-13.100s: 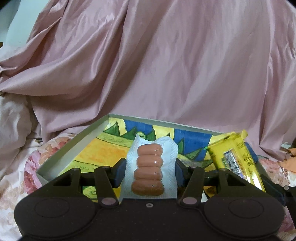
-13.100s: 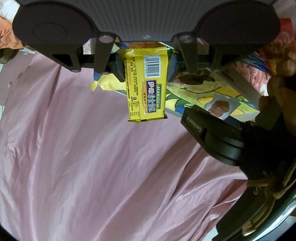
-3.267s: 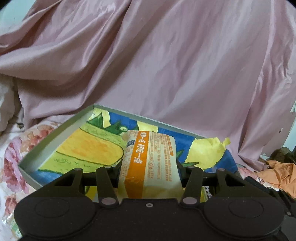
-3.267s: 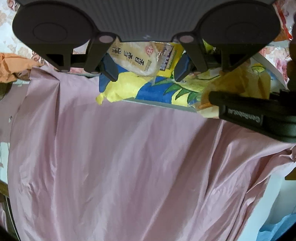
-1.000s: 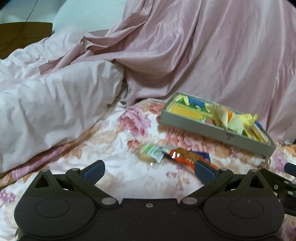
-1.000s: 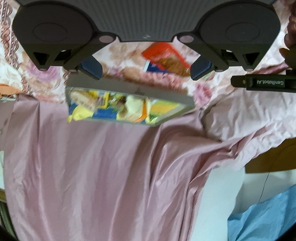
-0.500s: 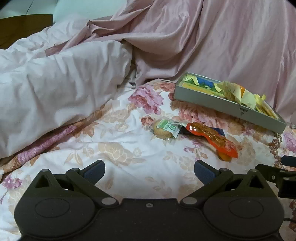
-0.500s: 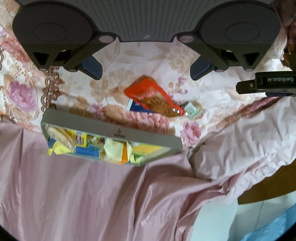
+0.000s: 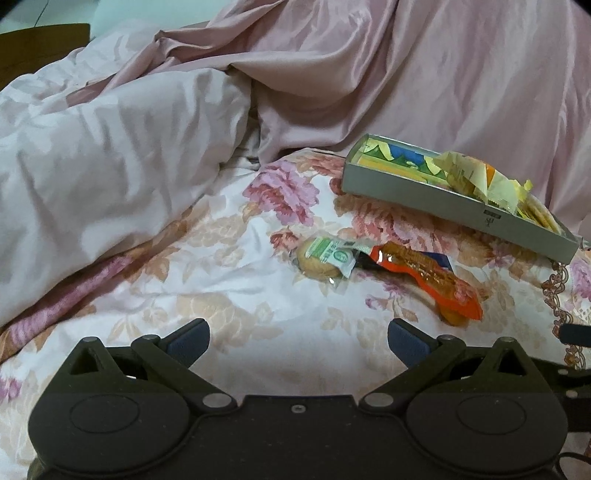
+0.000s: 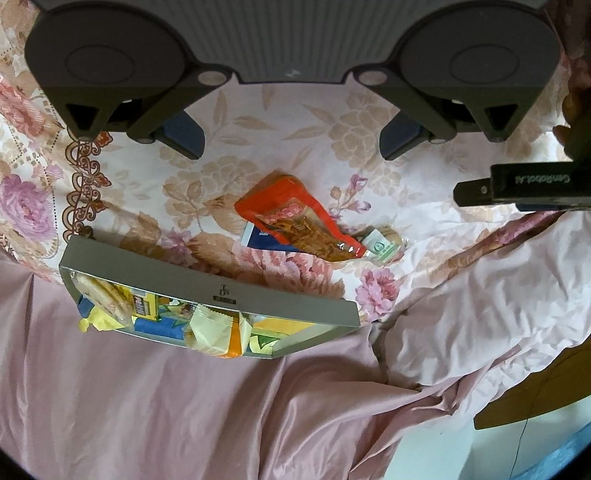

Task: Organize snacks
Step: 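Withdraw both tools from the tray back over the remaining snacks, then lower the left tool onto the green-labelled biscuit while the right tool grasps the orange jerky pack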

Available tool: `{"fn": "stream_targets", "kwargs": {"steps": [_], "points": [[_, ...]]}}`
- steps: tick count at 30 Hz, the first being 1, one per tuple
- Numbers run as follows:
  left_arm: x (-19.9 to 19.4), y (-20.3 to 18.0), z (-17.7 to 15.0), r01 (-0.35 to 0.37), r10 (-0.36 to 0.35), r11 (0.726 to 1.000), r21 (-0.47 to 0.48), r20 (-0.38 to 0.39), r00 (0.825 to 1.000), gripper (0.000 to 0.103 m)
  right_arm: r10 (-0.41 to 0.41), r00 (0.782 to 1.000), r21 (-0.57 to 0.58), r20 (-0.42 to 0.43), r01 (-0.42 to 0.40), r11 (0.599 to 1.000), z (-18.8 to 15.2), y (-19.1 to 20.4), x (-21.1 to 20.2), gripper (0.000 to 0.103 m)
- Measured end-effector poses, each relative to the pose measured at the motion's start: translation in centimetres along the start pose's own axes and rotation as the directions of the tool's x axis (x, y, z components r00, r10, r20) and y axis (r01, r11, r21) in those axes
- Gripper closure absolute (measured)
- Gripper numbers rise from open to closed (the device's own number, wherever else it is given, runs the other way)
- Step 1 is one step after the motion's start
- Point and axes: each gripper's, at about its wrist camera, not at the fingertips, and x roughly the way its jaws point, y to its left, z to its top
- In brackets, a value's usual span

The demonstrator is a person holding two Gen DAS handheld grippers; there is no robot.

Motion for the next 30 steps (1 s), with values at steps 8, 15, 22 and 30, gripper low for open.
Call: {"fn": "stream_targets", "kwargs": {"steps": [8, 15, 22, 30], "points": [[1.9, -0.2, 1.6, 0.015, -0.015, 1.0, 0.013, 0.037, 0.999, 0.001, -0.018, 1.0, 0.001, -0.012, 0.018, 1.0, 0.2, -0.2, 0.8, 0.0], [3.9, -0.5, 2.5, -0.001, -0.003, 0.999, 0.044, 0.081, 0.997, 0.001, -0.045, 0.999, -0.043, -0.001, 0.045, 0.998, 0.7, -0.2, 1.7, 0.0], [5.6, 0.0, 3.4, 0.025, -0.031, 0.998, 0.049, 0.132, 0.991, 0.001, -0.071, 0.995, -0.141, 0.063, 0.079, 0.987, 1.6, -0.1, 3.4, 0.0], [6.9, 1.6, 3.2, 0.038, -0.044, 0.998, 0.052, 0.133, 0.99, 0.001, -0.036, 0.984, -0.343, 0.172, 0.094, 0.935, 2.2, 1.5, 6.4, 0.0]]}}
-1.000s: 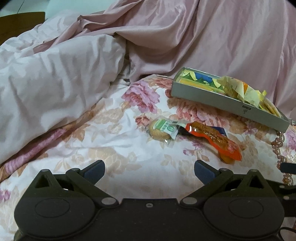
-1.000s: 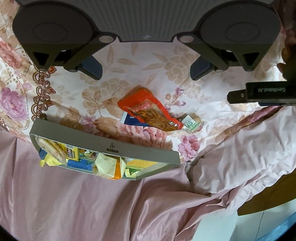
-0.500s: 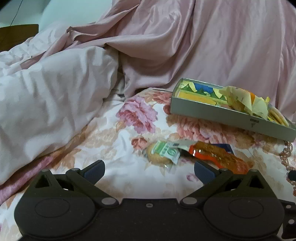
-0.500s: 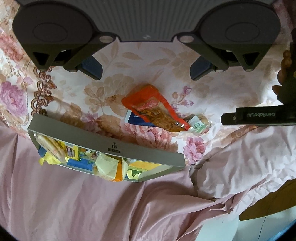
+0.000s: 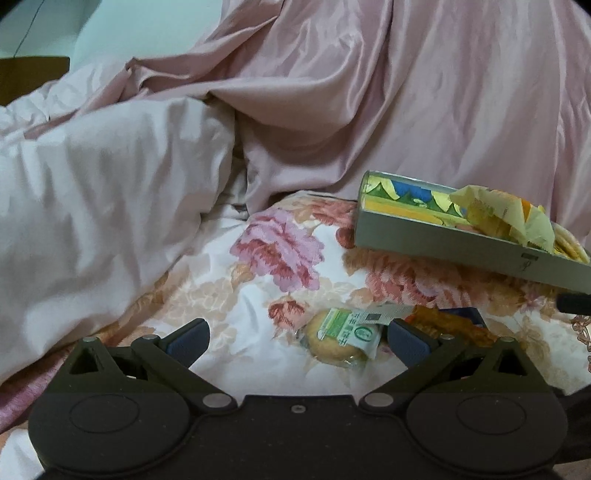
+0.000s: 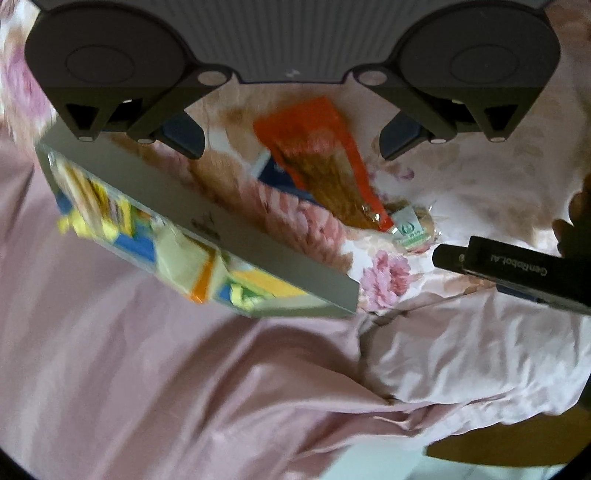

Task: Organize snacks
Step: 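Lower the left tool onto the green-labelled biscuit while the right tool grasps the orange jerky pack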

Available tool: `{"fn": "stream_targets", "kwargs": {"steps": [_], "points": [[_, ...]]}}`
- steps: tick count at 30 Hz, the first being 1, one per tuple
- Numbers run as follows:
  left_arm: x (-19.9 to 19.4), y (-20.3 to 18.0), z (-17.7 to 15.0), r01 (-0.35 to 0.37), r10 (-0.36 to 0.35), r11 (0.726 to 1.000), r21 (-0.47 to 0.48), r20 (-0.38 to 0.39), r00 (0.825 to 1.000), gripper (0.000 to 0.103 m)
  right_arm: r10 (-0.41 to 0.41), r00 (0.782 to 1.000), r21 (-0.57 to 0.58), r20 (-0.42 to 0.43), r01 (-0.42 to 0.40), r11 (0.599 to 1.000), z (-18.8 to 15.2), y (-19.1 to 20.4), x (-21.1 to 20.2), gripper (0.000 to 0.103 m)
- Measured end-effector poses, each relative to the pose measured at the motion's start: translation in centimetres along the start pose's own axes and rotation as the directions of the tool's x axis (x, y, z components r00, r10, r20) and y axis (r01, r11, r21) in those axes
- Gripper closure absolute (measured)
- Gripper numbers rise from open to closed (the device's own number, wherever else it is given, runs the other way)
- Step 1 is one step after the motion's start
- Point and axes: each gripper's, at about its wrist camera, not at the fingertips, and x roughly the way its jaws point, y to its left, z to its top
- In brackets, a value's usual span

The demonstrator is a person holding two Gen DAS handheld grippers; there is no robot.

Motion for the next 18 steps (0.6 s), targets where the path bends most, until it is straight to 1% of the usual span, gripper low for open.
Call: {"fn": "stream_targets", "kwargs": {"steps": [3, 5, 9, 11, 13, 16, 18], "points": [[0.4, 0.3, 0.0, 0.01, -0.01, 1.0, -0.005, -0.015, 1.0, 0.001, 0.03, 0.999, -0.078, 0.021, -0.028, 0.997, 0.1, 0.9, 1.7, 0.0], [0.4, 0.3, -0.1, 0.01, -0.011, 1.0, -0.001, -0.018, 1.0, 0.001, 0.031, 0.999, -0.131, 0.008, -0.03, 0.991, -0.1, 1.7, 3.0, 0.001], [0.6, -0.1, -0.5, 0.016, -0.016, 1.0, 0.02, -0.032, 0.999, 0.001, 0.035, 0.999, -0.182, -0.014, -0.037, 0.983, -0.1, 2.8, 4.6, 0.005], [0.6, -0.4, -0.7, 0.021, -0.02, 0.999, 0.036, -0.037, 0.999, 0.001, 0.036, 0.999, -0.194, -0.01, -0.037, 0.98, -0.1, 3.0, 5.0, 0.006], [0.6, -0.7, -0.9, 0.029, -0.027, 0.998, 0.051, -0.04, 0.999, 0.001, 0.035, 0.999, -0.196, -0.014, -0.037, 0.98, 0.1, 3.0, 5.4, 0.009], [0.6, -1.0, -1.0, 0.036, -0.033, 0.997, 0.066, -0.045, 0.998, 0.001, 0.039, 0.998, -0.187, -0.042, -0.046, 0.981, 0.1, 2.9, 6.3, 0.014], [0.6, -1.2, -1.1, 0.04, -0.037, 0.997, 0.073, -0.044, 0.998, 0.001, 0.061, 0.997, -0.167, -0.048, -0.069, 0.984, 0.2, 2.6, 6.5, 0.021]]}}
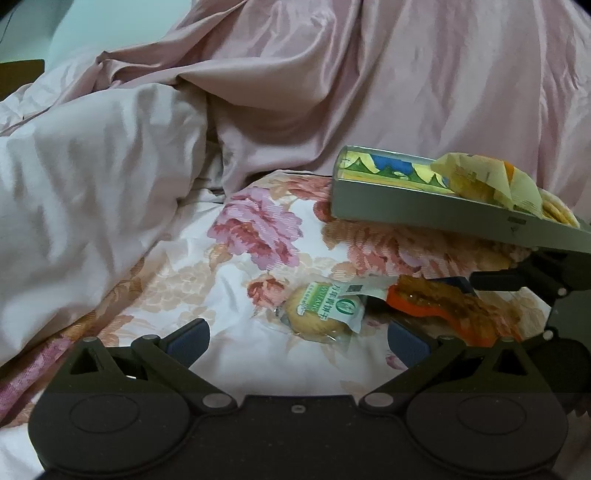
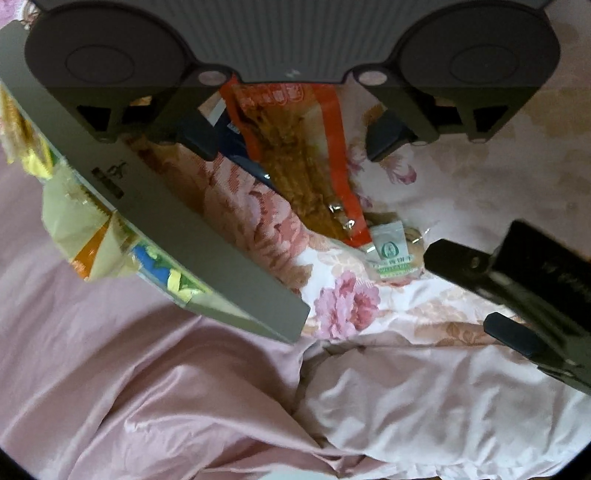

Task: Organize snacks
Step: 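Lower the left tool onto the green-labelled biscuit while the right tool grasps the orange jerky pack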

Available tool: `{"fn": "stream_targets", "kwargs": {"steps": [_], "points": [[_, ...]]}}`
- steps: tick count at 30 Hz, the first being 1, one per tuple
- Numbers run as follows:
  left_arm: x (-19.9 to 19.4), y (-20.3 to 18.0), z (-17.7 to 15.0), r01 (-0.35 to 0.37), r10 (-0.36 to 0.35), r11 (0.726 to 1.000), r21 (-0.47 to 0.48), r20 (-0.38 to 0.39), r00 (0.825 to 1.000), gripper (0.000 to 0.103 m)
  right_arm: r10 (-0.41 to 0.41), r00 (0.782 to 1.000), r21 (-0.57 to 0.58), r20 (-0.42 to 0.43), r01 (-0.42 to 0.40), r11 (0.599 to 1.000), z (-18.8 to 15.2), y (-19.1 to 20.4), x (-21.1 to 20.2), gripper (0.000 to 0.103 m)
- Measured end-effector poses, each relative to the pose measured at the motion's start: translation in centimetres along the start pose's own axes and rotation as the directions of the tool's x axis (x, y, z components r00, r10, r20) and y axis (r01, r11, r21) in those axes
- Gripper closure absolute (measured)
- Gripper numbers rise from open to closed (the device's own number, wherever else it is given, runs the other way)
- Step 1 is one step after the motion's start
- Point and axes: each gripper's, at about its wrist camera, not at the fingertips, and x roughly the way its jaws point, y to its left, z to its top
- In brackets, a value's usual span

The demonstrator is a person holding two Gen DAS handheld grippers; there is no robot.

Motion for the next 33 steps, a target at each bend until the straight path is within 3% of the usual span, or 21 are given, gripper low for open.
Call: {"fn": "stream_targets", "kwargs": {"steps": [4, 6, 10, 11, 16, 23, 28, 33], "points": [[0.0, -0.3, 0.0, 0.003, -0.003, 1.0, 0.017, 0.001, 1.0, 0.001, 0.03, 1.0, 0.022, -0.007, -0.03, 0.999, 0.0, -0.4, 0.2, 0.032], [0.1, -0.4, 0.0, 0.005, -0.005, 1.0, 0.025, 0.001, 1.0, 0.001, 0.039, 0.999, 0.034, -0.01, -0.039, 0.999, 0.1, -0.6, 0.1, 0.047], [0.6, -0.8, 0.2, -0.003, 0.003, 0.999, 0.044, 0.003, 1.0, 0.001, 0.071, 0.997, 0.083, -0.002, -0.071, 0.994, 0.6, -1.4, -0.7, 0.055], [0.8, -0.9, 0.3, -0.002, 0.002, 0.999, 0.048, 0.004, 1.0, 0.001, 0.082, 0.997, 0.104, -0.002, -0.081, 0.991, 0.8, -1.7, -0.9, 0.062], [1.8, -1.2, 0.8, 0.007, -0.008, 0.998, 0.059, 0.007, 1.0, 0.001, 0.136, 0.99, 0.252, -0.027, -0.125, 0.96, 1.3, -3.9, -1.7, 0.067], [4.4, -1.4, 1.4, 0.054, -0.052, 0.995, 0.086, -0.028, 0.998, 0.001, 0.179, 0.983, 0.49, -0.043, -0.136, 0.861, 1.1, -7.7, -2.3, 0.073], [6.5, -1.4, 1.5, 0.064, -0.056, 0.993, 0.103, -0.084, 0.995, 0.003, 0.172, 0.984, 0.522, -0.044, -0.124, 0.844, 0.6, -8.1, -1.9, 0.073], [7.0, -0.8, 1.5, 0.082, -0.075, 0.994, 0.077, -0.087, 0.993, 0.018, 0.163, 0.986, 0.519, -0.04, -0.119, 0.846, 0.5, -7.8, -1.7, 0.072]]}}
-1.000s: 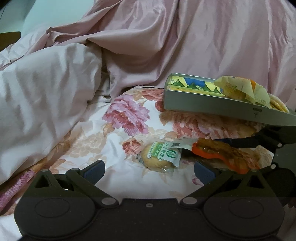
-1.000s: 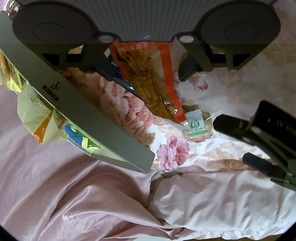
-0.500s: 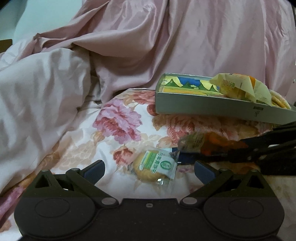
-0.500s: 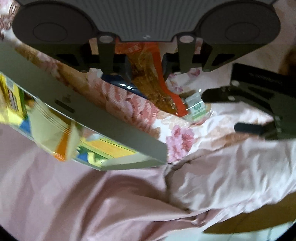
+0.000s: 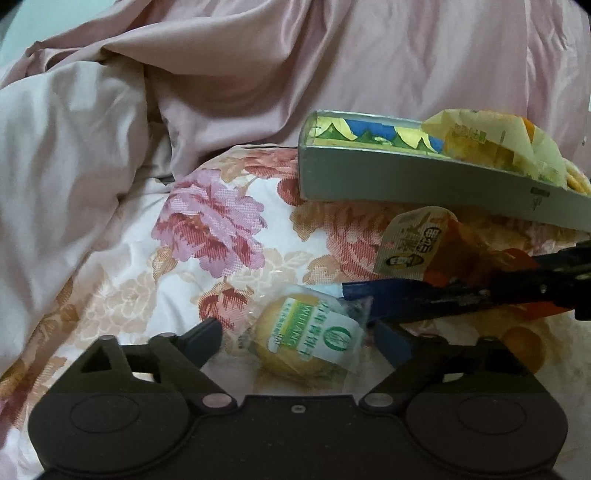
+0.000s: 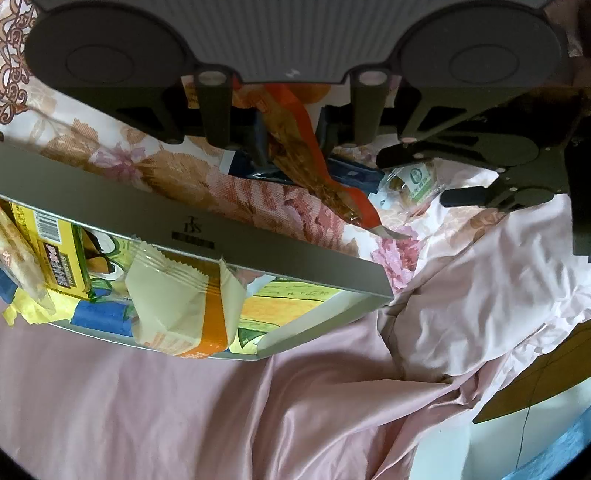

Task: Organize snacks

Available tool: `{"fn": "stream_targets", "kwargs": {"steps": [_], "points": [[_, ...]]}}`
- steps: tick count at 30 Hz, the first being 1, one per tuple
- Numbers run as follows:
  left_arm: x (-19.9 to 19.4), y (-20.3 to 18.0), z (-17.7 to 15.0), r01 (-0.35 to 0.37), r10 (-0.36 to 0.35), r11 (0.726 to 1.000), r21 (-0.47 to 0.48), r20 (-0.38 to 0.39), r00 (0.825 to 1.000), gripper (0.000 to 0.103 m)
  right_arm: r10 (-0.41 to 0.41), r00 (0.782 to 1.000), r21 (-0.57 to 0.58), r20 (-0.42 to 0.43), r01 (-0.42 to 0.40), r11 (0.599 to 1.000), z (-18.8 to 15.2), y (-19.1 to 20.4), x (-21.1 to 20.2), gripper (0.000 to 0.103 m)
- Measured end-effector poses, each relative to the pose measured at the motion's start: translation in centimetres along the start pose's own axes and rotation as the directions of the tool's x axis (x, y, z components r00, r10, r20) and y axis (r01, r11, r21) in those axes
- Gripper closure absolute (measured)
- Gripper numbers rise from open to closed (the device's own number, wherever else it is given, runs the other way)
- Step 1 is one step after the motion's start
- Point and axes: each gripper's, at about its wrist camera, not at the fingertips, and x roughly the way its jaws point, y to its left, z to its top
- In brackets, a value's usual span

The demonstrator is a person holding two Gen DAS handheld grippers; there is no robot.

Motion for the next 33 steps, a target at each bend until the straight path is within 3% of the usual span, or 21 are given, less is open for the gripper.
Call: {"fn": "stream_targets", "kwargs": {"steps": [4, 8, 15, 17, 22, 26, 28, 33], "points": [[-0.4, 0.0, -0.1, 0.02, -0.02, 1.0, 0.004, 0.02, 1.0, 0.026, -0.003, 1.0, 0.022, 0.005, 0.003, 1.0, 0.0, -0.2, 0.1, 0.07], [-0.8, -0.6, -0.2, 0.029, -0.03, 0.999, 0.042, 0.027, 0.999, 0.032, -0.012, 1.0, 0.048, -0.002, 0.012, 0.999, -0.3, -0.8, 0.3, 0.059], [-1.3, -0.5, -0.4, 0.036, -0.037, 0.999, 0.03, 0.013, 0.999, 0.039, -0.024, 1.0, -0.051, 0.005, 0.024, 0.998, -1.1, 0.7, 0.0, 0.065], [-1.3, -0.4, -0.4, 0.045, -0.045, 0.999, 0.027, 0.011, 0.999, 0.036, -0.038, 0.999, -0.092, 0.002, 0.038, 0.995, -1.5, 1.6, -0.4, 0.068], [-1.0, -0.6, -0.3, 0.048, -0.048, 0.998, 0.041, -0.005, 0.999, 0.017, -0.065, 0.998, -0.183, -0.018, 0.06, 0.981, -2.7, 3.8, -1.9, 0.076], [-0.5, -0.7, -0.2, 0.059, -0.058, 0.997, 0.051, -0.021, 0.998, 0.013, -0.076, 0.997, -0.155, -0.031, 0.07, 0.985, -2.9, 4.1, -3.0, 0.076], [-0.3, -0.6, -0.3, 0.065, -0.064, 0.997, 0.047, -0.026, 0.998, 0.015, -0.077, 0.996, -0.127, -0.039, 0.072, 0.989, -3.1, 4.1, -3.5, 0.076], [-0.4, -1.2, -0.6, 0.091, -0.088, 0.992, 0.087, -0.038, 0.995, 0.033, -0.069, 0.996, -0.062, -0.053, 0.065, 0.996, -3.3, 3.6, -4.5, 0.077]]}}
